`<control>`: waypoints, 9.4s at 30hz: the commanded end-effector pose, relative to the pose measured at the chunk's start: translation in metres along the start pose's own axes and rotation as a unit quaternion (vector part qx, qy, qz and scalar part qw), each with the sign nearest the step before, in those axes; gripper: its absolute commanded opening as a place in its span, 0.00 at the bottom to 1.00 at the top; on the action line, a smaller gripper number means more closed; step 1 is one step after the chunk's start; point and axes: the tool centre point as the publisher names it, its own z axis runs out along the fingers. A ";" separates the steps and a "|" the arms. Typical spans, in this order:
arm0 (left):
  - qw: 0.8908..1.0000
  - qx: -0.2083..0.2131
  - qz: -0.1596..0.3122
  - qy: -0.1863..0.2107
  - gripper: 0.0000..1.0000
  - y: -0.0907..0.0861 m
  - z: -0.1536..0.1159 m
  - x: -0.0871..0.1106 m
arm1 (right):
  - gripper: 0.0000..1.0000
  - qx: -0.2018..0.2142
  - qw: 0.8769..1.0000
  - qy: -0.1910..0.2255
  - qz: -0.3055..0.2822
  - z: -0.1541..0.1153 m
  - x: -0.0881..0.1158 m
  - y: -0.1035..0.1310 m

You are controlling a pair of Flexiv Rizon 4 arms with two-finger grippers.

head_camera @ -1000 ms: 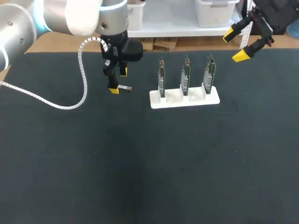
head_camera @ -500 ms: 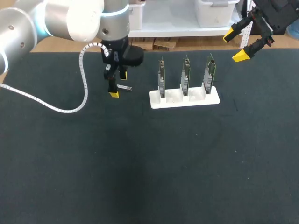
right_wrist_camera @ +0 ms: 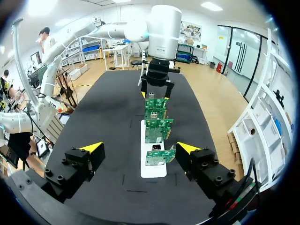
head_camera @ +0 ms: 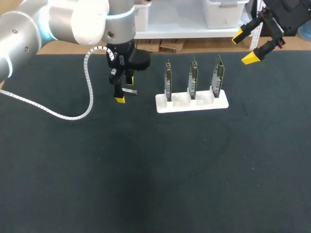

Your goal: Pick up the optical module with the left hand, and insert it into the network port with the right hand.

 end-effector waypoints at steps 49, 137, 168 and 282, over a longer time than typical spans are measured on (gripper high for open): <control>1.000 0.024 0.002 0.009 1.00 0.032 0.006 0.013 | 1.00 0.002 1.000 0.001 0.000 0.000 0.000 0.002; 0.997 0.062 -0.042 0.010 1.00 0.054 0.038 0.031 | 1.00 0.002 1.000 0.001 0.000 0.000 0.000 0.002; 0.997 0.069 -0.037 0.012 0.00 0.055 0.051 0.031 | 1.00 0.002 1.000 0.001 0.000 0.000 0.000 0.002; 0.872 -0.278 -0.181 -0.361 0.00 -0.068 -0.200 -0.152 | 1.00 0.002 1.000 0.001 0.000 0.000 0.000 0.002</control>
